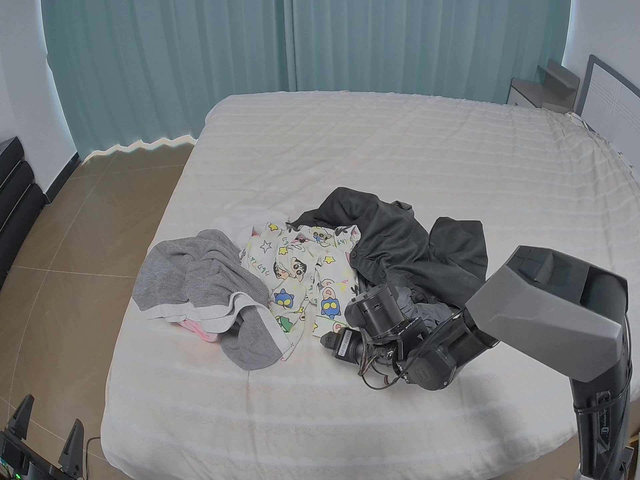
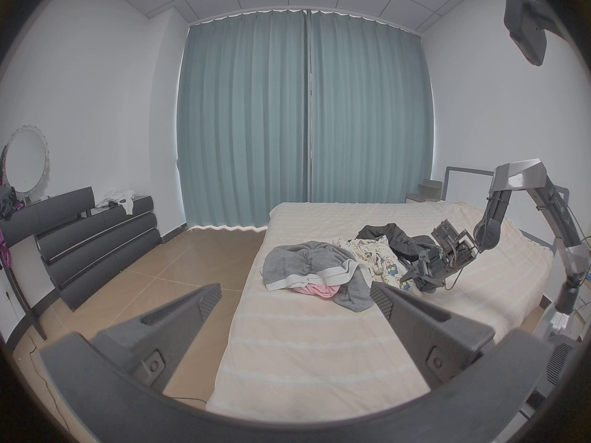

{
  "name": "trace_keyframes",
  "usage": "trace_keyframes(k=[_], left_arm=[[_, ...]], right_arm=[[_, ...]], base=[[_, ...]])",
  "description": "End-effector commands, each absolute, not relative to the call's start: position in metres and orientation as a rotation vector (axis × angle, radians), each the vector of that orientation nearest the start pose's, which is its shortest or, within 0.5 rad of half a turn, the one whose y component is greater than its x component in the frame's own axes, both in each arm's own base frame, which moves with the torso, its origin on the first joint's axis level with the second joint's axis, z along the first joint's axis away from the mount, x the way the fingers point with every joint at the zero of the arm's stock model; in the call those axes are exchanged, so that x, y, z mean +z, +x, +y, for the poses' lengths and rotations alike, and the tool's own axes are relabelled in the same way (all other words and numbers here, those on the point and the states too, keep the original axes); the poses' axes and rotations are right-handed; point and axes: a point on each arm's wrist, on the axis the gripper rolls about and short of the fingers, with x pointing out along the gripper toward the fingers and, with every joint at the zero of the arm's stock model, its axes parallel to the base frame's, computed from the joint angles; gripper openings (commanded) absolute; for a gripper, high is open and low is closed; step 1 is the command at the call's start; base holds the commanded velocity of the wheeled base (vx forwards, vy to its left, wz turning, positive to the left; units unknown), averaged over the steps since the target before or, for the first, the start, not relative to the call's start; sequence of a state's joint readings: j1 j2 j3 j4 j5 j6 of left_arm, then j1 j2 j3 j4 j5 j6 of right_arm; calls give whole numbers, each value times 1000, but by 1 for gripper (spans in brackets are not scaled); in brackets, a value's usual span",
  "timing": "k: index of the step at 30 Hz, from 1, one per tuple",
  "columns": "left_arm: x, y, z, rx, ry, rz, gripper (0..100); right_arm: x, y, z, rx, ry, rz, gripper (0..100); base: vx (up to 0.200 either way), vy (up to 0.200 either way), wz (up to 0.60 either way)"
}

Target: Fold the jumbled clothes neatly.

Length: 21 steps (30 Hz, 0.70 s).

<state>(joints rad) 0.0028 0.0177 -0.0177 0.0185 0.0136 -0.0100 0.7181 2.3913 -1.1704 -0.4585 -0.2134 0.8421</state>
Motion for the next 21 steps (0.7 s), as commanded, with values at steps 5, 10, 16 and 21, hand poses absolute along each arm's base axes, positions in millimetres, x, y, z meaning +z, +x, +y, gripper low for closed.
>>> trace_keyframes(k=[5,10,16,21], left_arm=[[76,-22,0,17,-11,26,100],[75,-22,0,17,-11,26,100],[76,-22,0,17,-11,26,100],[75,-22,0,17,-11,28,100]], right_arm=[[-15,312,292,112,412,854,100],[-19,322,288,40,411,799,100],[-17,335,293,-19,497,740,100],[-24,338,300,-36,490,716,0]], base=[[0,0,0],[0,0,0],[0,0,0],[0,0,0]])
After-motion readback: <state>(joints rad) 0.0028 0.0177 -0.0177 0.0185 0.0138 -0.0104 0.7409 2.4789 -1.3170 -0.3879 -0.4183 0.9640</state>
